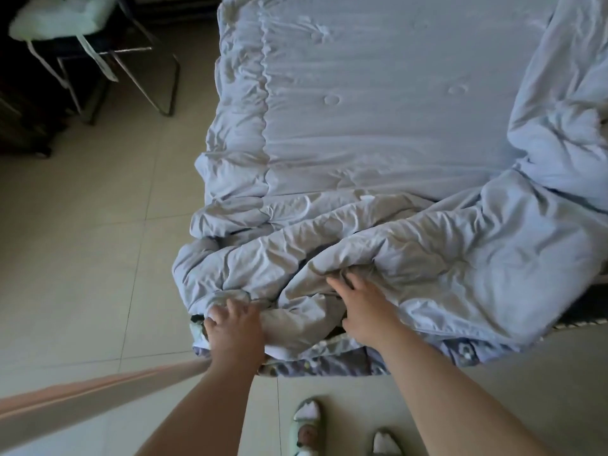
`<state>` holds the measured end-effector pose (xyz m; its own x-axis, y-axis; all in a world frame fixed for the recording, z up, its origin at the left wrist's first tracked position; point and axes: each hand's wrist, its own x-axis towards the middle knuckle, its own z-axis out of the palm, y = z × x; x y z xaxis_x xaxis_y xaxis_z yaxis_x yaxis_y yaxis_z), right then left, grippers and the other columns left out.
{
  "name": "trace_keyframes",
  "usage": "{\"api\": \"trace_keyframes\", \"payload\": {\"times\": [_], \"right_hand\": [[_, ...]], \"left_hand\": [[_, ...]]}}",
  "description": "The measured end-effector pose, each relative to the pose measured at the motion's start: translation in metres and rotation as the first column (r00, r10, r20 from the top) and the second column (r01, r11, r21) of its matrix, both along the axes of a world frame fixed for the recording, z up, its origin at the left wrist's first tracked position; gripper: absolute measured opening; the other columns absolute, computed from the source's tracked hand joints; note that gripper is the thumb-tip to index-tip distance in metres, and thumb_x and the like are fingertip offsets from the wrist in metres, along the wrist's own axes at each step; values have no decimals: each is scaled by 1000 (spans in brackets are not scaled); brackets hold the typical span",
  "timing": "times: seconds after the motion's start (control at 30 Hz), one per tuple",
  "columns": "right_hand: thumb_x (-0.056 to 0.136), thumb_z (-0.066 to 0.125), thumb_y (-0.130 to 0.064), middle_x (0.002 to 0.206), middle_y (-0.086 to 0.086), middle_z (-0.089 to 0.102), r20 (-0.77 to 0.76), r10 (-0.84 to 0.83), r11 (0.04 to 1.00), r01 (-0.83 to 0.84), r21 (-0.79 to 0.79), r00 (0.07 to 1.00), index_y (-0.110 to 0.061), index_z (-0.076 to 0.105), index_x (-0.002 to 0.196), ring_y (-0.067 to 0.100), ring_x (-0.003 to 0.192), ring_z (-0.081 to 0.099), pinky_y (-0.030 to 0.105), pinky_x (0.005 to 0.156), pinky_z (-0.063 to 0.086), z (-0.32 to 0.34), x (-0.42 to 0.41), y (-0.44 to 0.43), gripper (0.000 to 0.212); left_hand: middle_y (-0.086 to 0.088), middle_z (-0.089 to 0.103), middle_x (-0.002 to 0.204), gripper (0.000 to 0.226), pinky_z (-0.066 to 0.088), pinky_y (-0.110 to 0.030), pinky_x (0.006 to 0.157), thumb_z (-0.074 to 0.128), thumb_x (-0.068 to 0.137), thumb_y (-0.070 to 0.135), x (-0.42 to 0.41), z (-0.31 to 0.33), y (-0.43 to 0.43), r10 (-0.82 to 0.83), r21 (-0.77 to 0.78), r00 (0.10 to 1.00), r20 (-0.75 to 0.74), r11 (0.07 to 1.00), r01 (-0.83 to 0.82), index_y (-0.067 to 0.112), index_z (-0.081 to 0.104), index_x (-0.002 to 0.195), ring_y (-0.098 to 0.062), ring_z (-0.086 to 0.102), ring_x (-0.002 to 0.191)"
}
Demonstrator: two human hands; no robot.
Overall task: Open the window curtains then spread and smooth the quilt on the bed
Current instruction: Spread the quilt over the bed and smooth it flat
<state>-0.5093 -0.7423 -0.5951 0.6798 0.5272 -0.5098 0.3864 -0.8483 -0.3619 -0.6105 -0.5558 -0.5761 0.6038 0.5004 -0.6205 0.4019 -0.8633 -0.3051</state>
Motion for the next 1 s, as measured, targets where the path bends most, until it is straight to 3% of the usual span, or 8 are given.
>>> {"api": "trace_keyframes", "payload": {"times": [0.1,0.2,0.33,0.53,0.77,0.83,0.9,1.0], "right_hand": [[82,58,-16,150,9,14,87,106,993,-100,-65,991,-35,32,141,35,135,24,45,112,24,-20,1,13,67],[87,50,-24,127,6,41,130,122,991,-128,43,984,-25,60,104,31,124,36,40,104,31,-33,3,17,19],[90,41,-19,101,11,64,11,93,993,-94,66,996,-19,49,74,32,98,57,31,71,34,-15,9,1,18],[82,44,-15,106,12,67,-124,274,919,-298,-257,954,-12,66,91,29,93,62,29,73,44,21,-2,-34,24],[80,58,-24,109,5,68,-258,363,861,-429,-273,895,-18,66,106,26,103,64,29,79,47,-11,-61,-67,28],[85,48,-22,99,6,70,-107,292,942,-305,-137,950,-13,67,94,27,93,66,32,76,52,-22,-59,-74,23],[88,47,-22,83,5,69,154,151,984,-163,72,976,-14,62,83,26,77,65,33,67,51,-24,-50,-75,18],[84,53,-20,82,6,64,418,-73,942,-76,328,905,-14,61,91,27,73,61,37,65,52,-15,-31,-70,12]], "left_hand": [[-7,47,132,44,37,-39,98,52,87,32,3,-8,1,55,-105,996,70,993,-48,19,40,128,-31,48,119],[-9,63,112,34,46,-37,83,44,89,39,1,2,-7,117,-204,972,202,976,-75,14,50,111,-31,60,104],[-7,65,104,40,46,-33,72,40,87,44,-7,23,-31,126,-255,976,179,964,-78,14,61,104,-28,62,94],[-7,65,117,59,48,-37,92,35,86,57,-65,8,-92,353,-439,933,-74,828,-348,16,61,119,-26,60,109],[-5,56,132,68,43,-35,99,51,75,66,-82,-4,-104,354,-442,912,-205,798,-409,22,53,127,-25,54,120],[-4,55,127,59,42,-38,97,53,76,59,-65,2,-96,380,-396,916,127,866,-304,23,54,121,-27,52,117],[-11,40,142,55,26,-42,111,51,83,40,-49,3,-80,160,-119,857,489,986,-117,16,45,133,-32,34,134],[-20,15,155,58,10,-50,115,32,96,23,-33,4,-43,156,144,919,362,965,-221,6,15,148,-39,16,143]]}}
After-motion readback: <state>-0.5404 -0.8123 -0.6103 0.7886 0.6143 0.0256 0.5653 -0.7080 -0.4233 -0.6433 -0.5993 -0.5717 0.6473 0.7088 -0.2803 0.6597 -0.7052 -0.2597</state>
